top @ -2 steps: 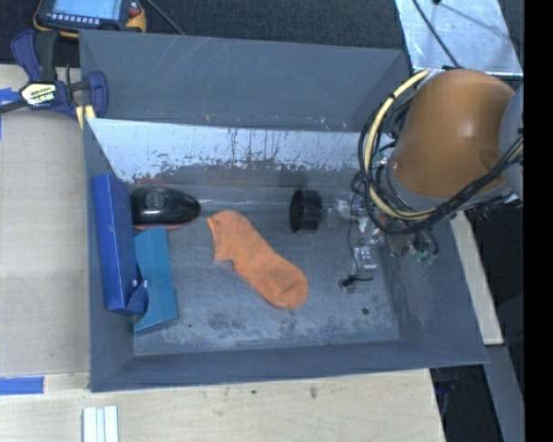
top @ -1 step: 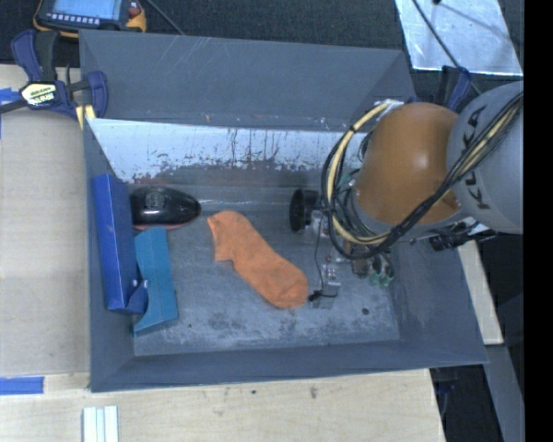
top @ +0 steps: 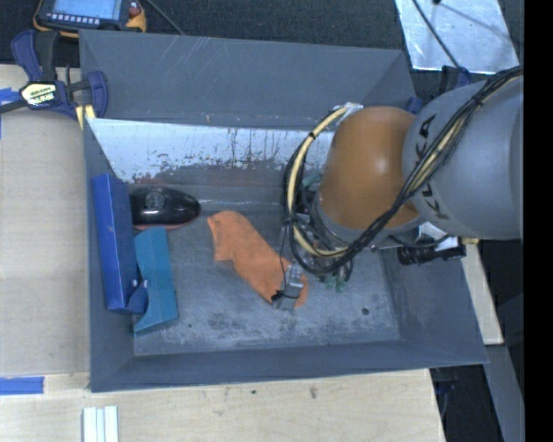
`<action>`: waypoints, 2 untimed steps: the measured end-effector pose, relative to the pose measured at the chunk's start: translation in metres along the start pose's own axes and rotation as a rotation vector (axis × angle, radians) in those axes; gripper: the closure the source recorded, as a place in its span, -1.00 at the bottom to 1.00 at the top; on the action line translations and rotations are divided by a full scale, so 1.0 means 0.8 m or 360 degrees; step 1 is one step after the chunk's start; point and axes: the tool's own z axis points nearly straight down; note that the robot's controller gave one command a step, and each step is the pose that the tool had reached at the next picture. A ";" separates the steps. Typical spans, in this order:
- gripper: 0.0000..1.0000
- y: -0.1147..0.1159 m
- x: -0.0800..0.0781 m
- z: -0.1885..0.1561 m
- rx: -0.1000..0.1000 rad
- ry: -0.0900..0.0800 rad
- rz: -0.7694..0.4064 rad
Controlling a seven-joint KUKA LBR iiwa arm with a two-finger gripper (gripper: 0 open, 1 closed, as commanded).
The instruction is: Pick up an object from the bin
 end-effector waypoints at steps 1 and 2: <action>-1.00 -0.027 -0.010 0.004 0.0006 0.0004 -0.0052; -1.00 -0.020 -0.010 0.070 0.0005 0.0000 0.0407</action>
Offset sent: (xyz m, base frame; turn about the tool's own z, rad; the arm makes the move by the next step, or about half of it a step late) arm 0.0030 -0.0133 -0.0819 0.3375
